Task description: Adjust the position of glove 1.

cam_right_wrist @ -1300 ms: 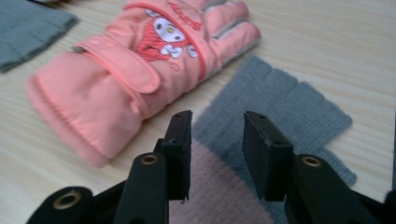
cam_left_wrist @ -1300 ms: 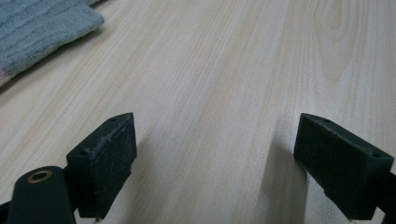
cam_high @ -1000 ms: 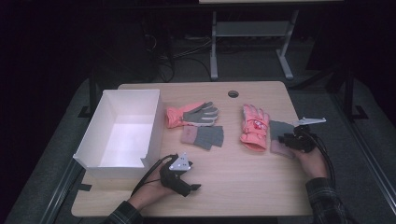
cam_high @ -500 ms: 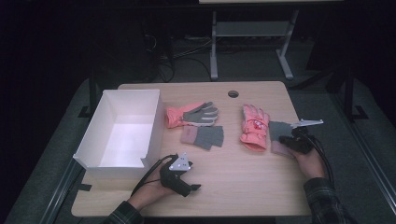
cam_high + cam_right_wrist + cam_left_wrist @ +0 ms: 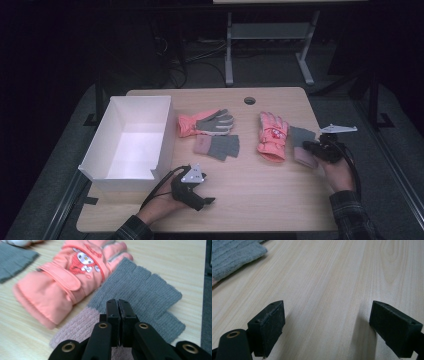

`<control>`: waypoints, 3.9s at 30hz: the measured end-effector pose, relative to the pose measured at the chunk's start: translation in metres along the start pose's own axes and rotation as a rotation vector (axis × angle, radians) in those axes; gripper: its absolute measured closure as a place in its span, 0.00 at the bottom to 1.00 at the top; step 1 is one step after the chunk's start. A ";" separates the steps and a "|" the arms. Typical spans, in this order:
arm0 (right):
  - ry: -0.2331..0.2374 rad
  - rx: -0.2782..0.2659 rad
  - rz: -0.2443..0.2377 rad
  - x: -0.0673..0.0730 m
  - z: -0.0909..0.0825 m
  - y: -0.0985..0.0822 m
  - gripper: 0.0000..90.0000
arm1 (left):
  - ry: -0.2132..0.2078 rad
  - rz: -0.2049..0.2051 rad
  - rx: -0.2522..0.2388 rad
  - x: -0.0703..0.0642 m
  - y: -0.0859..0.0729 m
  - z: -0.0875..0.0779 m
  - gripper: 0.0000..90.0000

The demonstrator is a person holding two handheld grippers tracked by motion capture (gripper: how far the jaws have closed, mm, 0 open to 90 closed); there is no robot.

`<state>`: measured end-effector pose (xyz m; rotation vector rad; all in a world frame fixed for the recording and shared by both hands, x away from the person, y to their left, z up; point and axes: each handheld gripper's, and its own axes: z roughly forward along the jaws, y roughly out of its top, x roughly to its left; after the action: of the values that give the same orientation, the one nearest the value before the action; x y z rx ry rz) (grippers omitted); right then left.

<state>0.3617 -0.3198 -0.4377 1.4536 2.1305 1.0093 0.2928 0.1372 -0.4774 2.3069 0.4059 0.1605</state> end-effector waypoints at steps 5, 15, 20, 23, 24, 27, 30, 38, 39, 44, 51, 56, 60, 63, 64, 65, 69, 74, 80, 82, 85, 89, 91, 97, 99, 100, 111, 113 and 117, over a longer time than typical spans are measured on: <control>0.016 -0.027 -0.022 0.008 -0.013 0.004 0.98 | 0.000 0.000 0.000 0.000 0.000 0.000 0.14; 0.093 -0.059 -0.087 0.037 -0.032 0.009 0.98 | 0.003 0.004 -0.006 0.000 0.000 0.000 0.14; 0.128 -0.065 -0.122 0.054 -0.037 0.012 0.98 | 0.003 0.004 -0.005 0.000 0.000 0.000 0.14; 0.155 -0.073 -0.136 0.066 -0.041 0.014 0.98 | 0.003 0.003 -0.007 0.000 0.000 0.001 0.14; 0.163 -0.073 -0.144 0.069 -0.041 0.014 0.98 | 0.003 -0.001 -0.010 0.000 0.000 0.001 0.14; 0.190 -0.068 -0.173 0.082 -0.040 0.015 0.98 | 0.003 0.000 -0.009 0.000 0.000 0.001 0.14; 0.212 -0.063 -0.190 0.092 -0.038 0.016 0.98 | 0.004 -0.001 -0.010 0.000 0.000 0.001 0.14; 0.278 -0.045 -0.243 0.117 -0.030 0.016 0.98 | 0.001 -0.008 -0.010 -0.001 0.000 0.001 0.14; 0.290 -0.036 -0.259 0.124 -0.026 0.015 0.98 | 0.001 -0.007 -0.010 0.000 0.000 0.001 0.14; 0.320 0.001 -0.293 0.140 -0.016 0.011 0.98 | 0.003 -0.001 -0.010 0.000 0.000 0.001 0.14; 0.366 0.069 -0.321 0.160 -0.002 0.002 0.98 | 0.001 -0.002 -0.006 0.000 0.000 0.001 0.14; 0.380 0.103 -0.351 0.170 0.006 -0.004 0.98 | 0.001 -0.003 -0.007 0.000 0.000 0.001 0.14; 0.380 0.115 -0.362 0.175 0.012 -0.006 0.96 | 0.001 -0.006 -0.010 0.000 0.000 0.001 0.14; 0.381 0.130 -0.363 0.176 0.015 -0.008 0.86 | 0.001 -0.006 -0.010 0.000 0.000 0.001 0.14; 0.381 0.130 -0.363 0.176 0.015 -0.008 0.86 | 0.001 -0.006 -0.010 0.000 0.000 0.001 0.14; 0.374 0.111 -0.375 0.175 0.014 -0.008 0.79 | 0.001 -0.006 -0.010 0.000 0.000 0.001 0.14; 0.368 0.090 -0.353 0.164 0.004 -0.006 0.91 | 0.001 -0.006 -0.010 0.000 0.000 0.001 0.14; 0.346 0.139 -0.337 0.144 -0.002 -0.018 1.00 | 0.001 -0.005 -0.011 0.000 0.000 0.001 0.14; 0.338 0.194 -0.327 0.130 -0.004 -0.033 1.00 | 0.001 0.001 -0.007 0.000 0.000 0.001 0.14; 0.342 0.210 -0.329 0.128 -0.003 -0.036 1.00 | 0.001 0.001 -0.008 0.000 0.000 0.001 0.14; 0.354 0.226 -0.339 0.130 -0.003 -0.038 1.00 | 0.001 0.000 -0.008 0.000 0.000 0.001 0.14; 0.373 0.235 -0.359 0.135 0.000 -0.038 1.00 | 0.001 0.000 -0.008 0.000 0.000 0.001 0.14; 0.381 0.237 -0.362 0.136 0.000 -0.038 1.00 | 0.001 0.001 -0.007 0.000 0.000 0.001 0.14; 0.429 0.236 -0.395 0.149 0.000 -0.037 1.00 | 0.001 0.000 -0.007 0.000 0.000 0.001 0.14; 0.451 0.236 -0.403 0.154 0.002 -0.037 1.00 | 0.001 0.001 -0.006 0.000 0.000 0.001 0.14; 0.460 0.236 -0.415 0.157 0.003 -0.036 1.00 | 0.001 -0.004 -0.010 0.000 0.000 0.001 0.14; 0.536 0.239 -0.474 0.192 0.015 -0.031 1.00 | 0.001 -0.006 -0.010 0.000 0.000 0.001 0.14; 0.547 0.238 -0.488 0.198 0.019 -0.029 1.00 | 0.001 -0.005 -0.010 0.000 0.000 0.001 0.14; 0.553 0.219 -0.499 0.202 0.021 -0.025 1.00 | 0.001 -0.006 -0.010 0.000 0.000 0.001 0.14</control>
<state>0.2782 -0.1336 -0.4520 0.6804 2.8704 1.0834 0.2926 0.1367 -0.4781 2.2954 0.4115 0.1605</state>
